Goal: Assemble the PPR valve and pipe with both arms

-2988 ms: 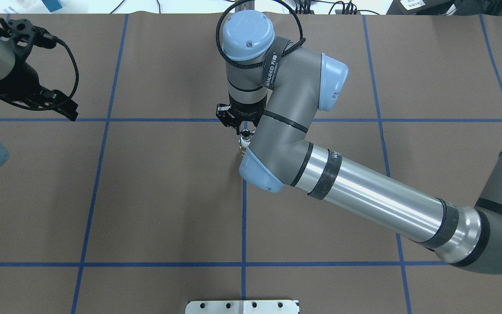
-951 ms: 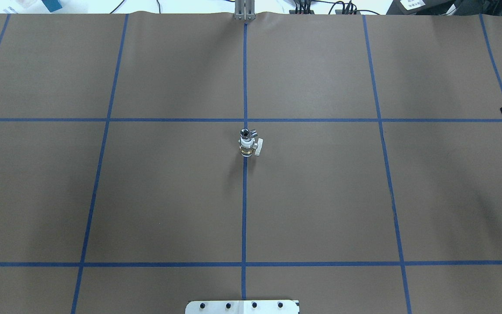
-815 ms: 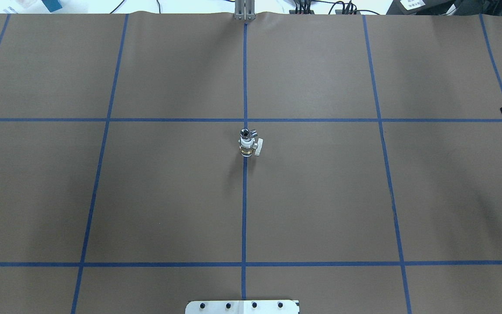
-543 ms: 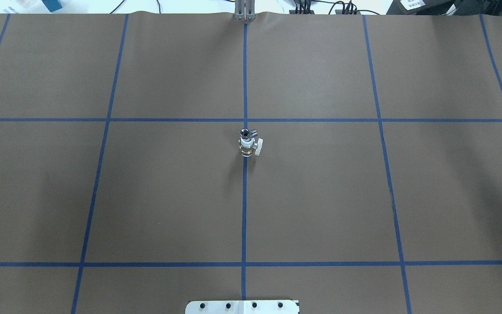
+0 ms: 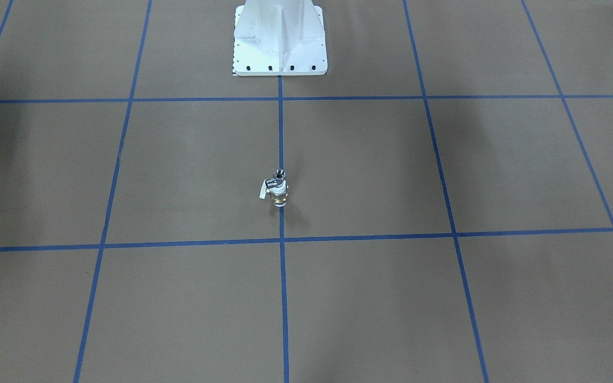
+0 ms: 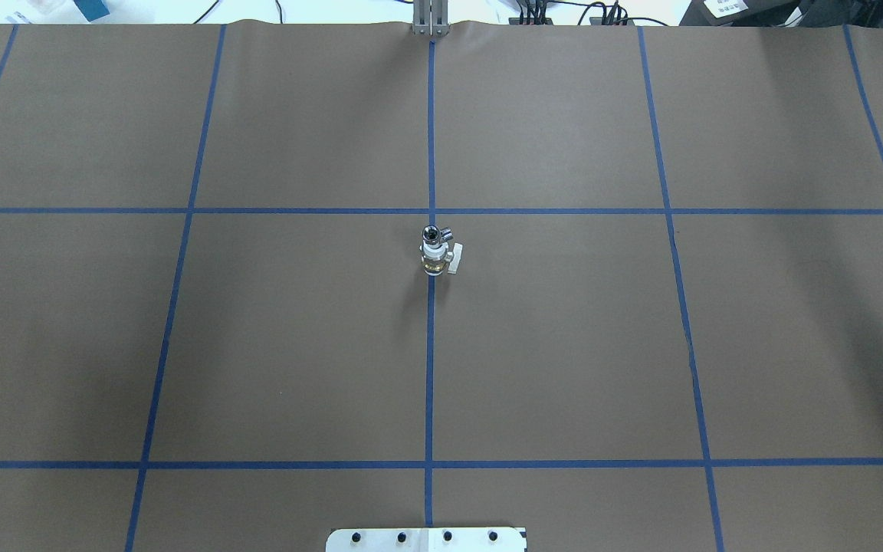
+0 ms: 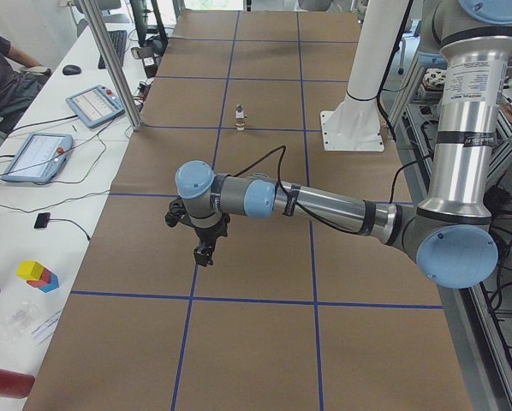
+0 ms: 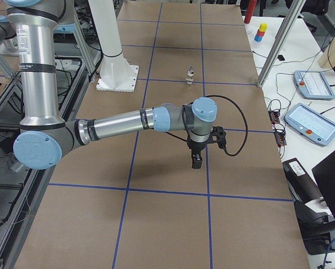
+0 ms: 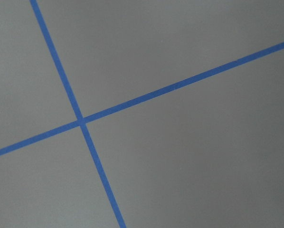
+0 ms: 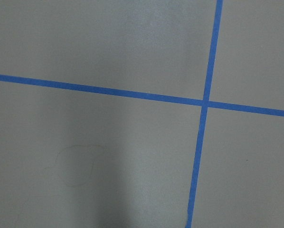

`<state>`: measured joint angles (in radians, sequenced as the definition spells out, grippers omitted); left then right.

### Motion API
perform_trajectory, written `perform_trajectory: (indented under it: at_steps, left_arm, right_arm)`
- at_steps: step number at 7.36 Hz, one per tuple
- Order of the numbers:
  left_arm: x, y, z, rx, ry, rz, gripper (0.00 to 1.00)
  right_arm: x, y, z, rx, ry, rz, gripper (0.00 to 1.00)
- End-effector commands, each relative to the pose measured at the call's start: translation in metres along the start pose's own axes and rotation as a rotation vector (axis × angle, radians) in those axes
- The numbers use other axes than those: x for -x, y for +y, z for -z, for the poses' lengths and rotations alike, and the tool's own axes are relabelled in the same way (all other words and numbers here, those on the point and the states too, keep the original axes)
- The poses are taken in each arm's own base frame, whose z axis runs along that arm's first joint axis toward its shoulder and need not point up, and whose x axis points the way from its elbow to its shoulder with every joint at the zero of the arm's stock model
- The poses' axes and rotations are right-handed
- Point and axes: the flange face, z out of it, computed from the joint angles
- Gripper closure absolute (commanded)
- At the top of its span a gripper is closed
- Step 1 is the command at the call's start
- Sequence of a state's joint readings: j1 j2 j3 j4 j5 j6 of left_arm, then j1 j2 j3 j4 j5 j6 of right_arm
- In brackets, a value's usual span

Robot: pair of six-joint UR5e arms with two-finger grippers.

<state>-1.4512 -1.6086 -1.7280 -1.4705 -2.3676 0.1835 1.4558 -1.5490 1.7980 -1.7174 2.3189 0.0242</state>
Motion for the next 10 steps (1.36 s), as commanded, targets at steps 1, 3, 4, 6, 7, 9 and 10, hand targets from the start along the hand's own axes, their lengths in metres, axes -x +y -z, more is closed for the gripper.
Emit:
perform_trajectory:
  at_steps: [1,3,4,6,7,9,10]
  left_arm:
    - [0.007,0.005,0.005,-0.013,-0.003,0.015,0.0]
    - [0.014,0.013,0.005,-0.015,-0.003,0.024,0.0]
    - [0.016,0.016,0.003,-0.011,-0.004,0.03,0.0]
    - [0.018,0.035,-0.003,0.003,0.0,0.045,0.0]
    - [0.016,0.035,-0.001,-0.002,0.0,0.04,0.0]
    - [0.018,0.035,-0.003,0.002,0.0,0.046,0.0]
    - [0.019,0.034,-0.002,0.0,0.0,0.046,0.0]
  right_arm:
    - [-0.004,0.008,-0.004,0.007,0.001,-0.007,0.0]
    - [-0.01,0.011,-0.009,0.017,0.015,-0.027,0.0]
    - [-0.013,0.012,-0.013,0.027,0.016,-0.037,0.0]
    - [-0.015,0.013,-0.016,0.033,0.013,-0.043,0.0]
    - [-0.014,0.013,-0.016,0.033,0.004,-0.046,0.0]
    - [-0.016,0.013,-0.016,0.035,0.007,-0.046,0.0]
    - [-0.012,0.011,-0.012,0.024,0.006,-0.037,0.0]
